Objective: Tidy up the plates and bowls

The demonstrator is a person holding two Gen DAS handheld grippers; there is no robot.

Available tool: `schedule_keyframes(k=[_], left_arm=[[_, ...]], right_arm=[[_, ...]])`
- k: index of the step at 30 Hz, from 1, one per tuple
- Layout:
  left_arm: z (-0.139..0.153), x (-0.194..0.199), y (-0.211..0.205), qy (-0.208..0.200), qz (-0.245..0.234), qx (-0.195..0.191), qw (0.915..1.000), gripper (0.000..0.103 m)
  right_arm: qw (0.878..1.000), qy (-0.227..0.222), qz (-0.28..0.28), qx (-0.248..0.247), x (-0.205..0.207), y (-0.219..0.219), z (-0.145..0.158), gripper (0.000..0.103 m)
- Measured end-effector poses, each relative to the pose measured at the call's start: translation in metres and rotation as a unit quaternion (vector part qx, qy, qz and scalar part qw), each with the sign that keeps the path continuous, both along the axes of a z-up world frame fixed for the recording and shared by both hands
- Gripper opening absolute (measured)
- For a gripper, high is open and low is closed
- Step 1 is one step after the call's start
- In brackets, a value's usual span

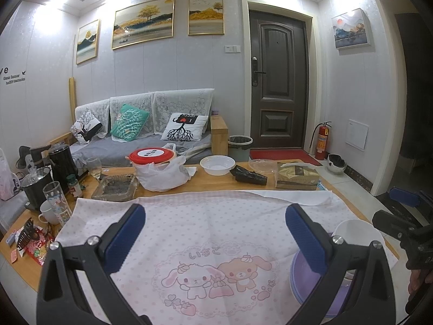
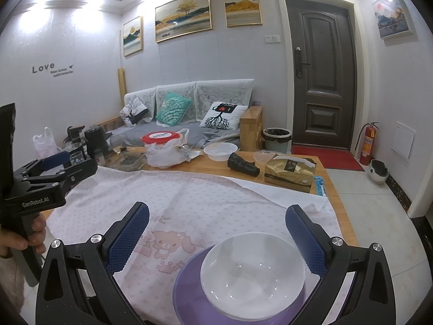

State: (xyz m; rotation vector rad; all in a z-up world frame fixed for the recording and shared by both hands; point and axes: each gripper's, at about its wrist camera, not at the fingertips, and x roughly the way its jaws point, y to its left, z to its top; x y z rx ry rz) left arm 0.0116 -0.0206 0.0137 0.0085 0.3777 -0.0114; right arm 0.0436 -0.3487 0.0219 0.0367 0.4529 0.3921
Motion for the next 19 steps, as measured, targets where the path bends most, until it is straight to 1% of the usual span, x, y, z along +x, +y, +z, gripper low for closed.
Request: schedule_keyframes(k=[19], left_arm=[[0.0016,0.0002,-0.0037,0.0,0.002,0.004,1.0,0.103]], right_arm=[[1.0,0.001,0.0,0.0,0.0004,-0.0013,0.0005,0.1]])
